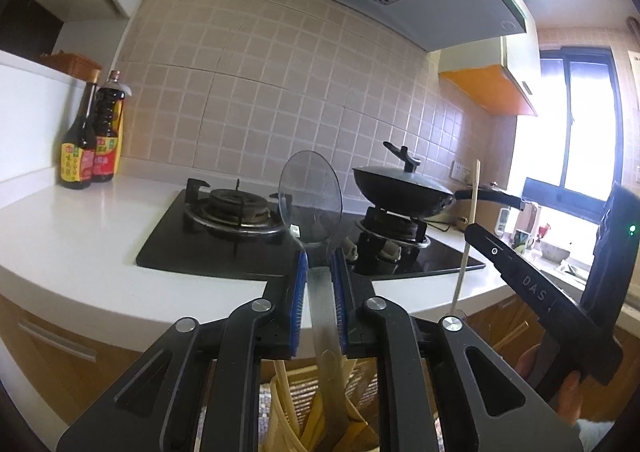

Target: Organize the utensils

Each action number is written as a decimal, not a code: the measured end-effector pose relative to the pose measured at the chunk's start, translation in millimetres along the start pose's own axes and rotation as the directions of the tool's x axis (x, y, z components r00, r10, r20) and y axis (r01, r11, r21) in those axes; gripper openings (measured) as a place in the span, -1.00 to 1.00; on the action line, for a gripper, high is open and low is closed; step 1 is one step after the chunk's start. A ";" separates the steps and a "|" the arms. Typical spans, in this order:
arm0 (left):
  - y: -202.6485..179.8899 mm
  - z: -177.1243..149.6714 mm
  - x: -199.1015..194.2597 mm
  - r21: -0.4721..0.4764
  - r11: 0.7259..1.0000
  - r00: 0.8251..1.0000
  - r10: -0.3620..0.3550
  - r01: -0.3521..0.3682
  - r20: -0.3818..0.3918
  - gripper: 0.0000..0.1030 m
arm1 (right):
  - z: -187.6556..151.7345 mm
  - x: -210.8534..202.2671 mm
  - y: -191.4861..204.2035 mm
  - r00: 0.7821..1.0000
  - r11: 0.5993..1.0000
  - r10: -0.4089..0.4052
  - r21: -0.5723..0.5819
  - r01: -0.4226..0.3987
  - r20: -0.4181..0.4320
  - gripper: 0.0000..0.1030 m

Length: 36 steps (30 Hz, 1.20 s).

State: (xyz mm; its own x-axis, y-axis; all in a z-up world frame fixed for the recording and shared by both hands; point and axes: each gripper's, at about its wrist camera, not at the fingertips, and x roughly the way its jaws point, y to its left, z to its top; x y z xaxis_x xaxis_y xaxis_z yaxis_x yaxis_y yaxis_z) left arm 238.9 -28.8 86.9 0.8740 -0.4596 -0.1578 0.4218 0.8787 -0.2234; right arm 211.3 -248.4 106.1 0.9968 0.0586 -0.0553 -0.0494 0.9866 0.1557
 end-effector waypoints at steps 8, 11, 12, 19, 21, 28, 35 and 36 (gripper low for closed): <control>6.0 1.3 -28.6 -0.058 0.998 1.000 0.001 -0.001 -0.004 -0.13 | 5.5 -45.4 -12.2 0.999 0.999 0.037 0.029 -0.036 -0.040 -0.14; 3.3 1.2 -48.7 -0.071 0.997 1.000 -0.003 0.002 -0.024 -0.02 | 2.2 -68.8 -15.3 0.997 0.999 0.037 0.019 -0.036 -0.067 -0.02; 1.3 -0.2 -55.6 -0.071 0.997 1.000 0.001 -0.002 -0.026 0.03 | -0.3 -75.8 -15.7 0.997 0.999 0.034 0.014 -0.033 -0.076 0.06; -21.2 -19.3 -94.9 -0.083 0.997 0.999 -0.001 -0.003 -0.047 0.36 | -33.3 -111.9 -14.1 0.981 1.000 0.025 -0.001 -0.026 -0.194 0.24; -30.1 -28.3 -103.9 -0.076 0.997 0.998 0.014 -0.019 -0.055 0.43 | -42.0 -117.5 -13.8 0.974 1.000 0.028 0.006 -0.027 -0.224 0.35; -53.8 -69.1 -122.5 -0.042 0.992 0.989 0.116 -0.120 -0.092 0.53 | -75.0 -138.1 -14.3 0.962 1.000 -0.002 -0.006 0.001 -0.272 0.54; -66.9 -122.3 -135.5 0.034 0.941 0.939 0.338 -0.336 -0.063 0.66 | -101.5 -153.0 -23.2 0.976 0.997 -0.071 -0.021 0.068 -0.208 0.82; -68.2 -127.1 -136.0 0.050 0.927 0.926 0.374 -0.372 -0.047 0.68 | -102.8 -151.9 -25.0 0.974 0.998 -0.063 -0.015 0.062 -0.216 0.82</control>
State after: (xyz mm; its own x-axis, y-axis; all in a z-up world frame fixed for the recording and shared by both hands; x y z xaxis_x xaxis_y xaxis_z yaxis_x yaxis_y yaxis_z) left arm 60.6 -42.6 1.3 0.9560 -0.1030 -0.2746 0.0782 0.9919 -0.1000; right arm 54.5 -266.3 9.2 0.9607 0.0274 -0.2763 0.0112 0.9905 0.1373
